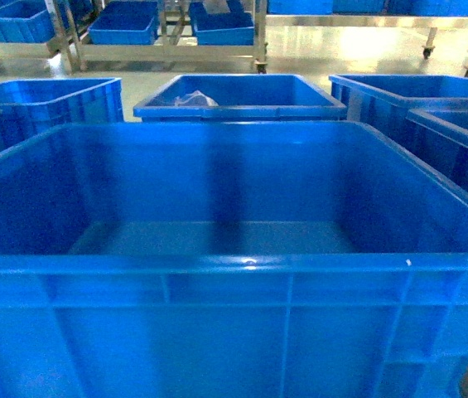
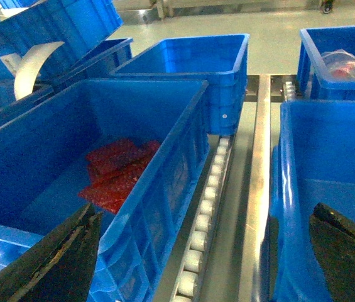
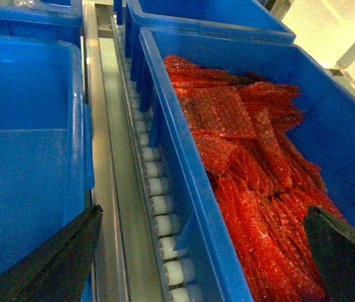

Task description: Place box next to blue box on left shelf

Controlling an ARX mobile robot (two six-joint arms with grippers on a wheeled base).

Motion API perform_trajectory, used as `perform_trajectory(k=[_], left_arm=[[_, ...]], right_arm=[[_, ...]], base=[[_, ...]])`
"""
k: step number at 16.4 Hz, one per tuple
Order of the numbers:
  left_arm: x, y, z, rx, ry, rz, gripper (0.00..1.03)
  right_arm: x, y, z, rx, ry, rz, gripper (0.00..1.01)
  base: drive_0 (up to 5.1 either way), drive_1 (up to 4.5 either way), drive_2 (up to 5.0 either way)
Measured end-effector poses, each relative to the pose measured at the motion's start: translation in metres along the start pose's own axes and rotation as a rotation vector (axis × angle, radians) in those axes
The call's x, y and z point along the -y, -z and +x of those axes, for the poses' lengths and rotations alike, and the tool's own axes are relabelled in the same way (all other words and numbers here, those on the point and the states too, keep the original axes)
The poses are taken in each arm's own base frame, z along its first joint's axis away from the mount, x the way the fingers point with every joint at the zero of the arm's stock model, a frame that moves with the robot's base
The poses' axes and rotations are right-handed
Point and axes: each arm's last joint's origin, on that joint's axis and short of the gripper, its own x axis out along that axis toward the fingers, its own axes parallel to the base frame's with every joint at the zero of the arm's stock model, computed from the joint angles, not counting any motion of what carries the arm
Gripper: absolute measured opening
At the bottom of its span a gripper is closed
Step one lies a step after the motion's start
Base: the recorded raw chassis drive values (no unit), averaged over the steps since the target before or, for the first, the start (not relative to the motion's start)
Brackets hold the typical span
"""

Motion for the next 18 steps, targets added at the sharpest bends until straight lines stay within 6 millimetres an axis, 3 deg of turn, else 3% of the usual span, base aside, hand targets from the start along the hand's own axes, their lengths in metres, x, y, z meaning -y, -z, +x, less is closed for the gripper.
perform_trajectory(k=[12, 13, 14, 15, 18], left_arm=[[0.009, 0.007, -0.01, -0.002, 0.047, 0.031, 0.98], [0.011, 0.009, -0.01, 0.153, 0.15, -0.044, 0.88], [0.016, 0.027, -0.012, 0.227, 0.278, -0.087, 0.72], [0.018, 0.033, -0.013, 0.237, 0.304, -0.097, 0.59], [0.02, 0.056, -0.012, 0.223, 0.306, -0.112, 0.21]], right_arm=[[-0.003, 0.001, -0.004, 0.017, 0.023, -0.004, 0.98], [0.0, 0.004, 0.002, 0.179, -0.13, 0.137, 0.88], [0.018, 0.033, 0.004, 0.358, -0.25, 0.185, 0.7], [0.028, 0.044, 0.006, 0.443, -0.272, 0.208, 0.57], [0.044, 0.078, 0.011, 0.468, -0.295, 0.183, 0.19]], base=[[0.0, 0.0, 0.0], [0.0, 0.0, 0.0], [0.0, 0.0, 0.0], [0.0, 0.0, 0.0], [0.0, 0.0, 0.0]])
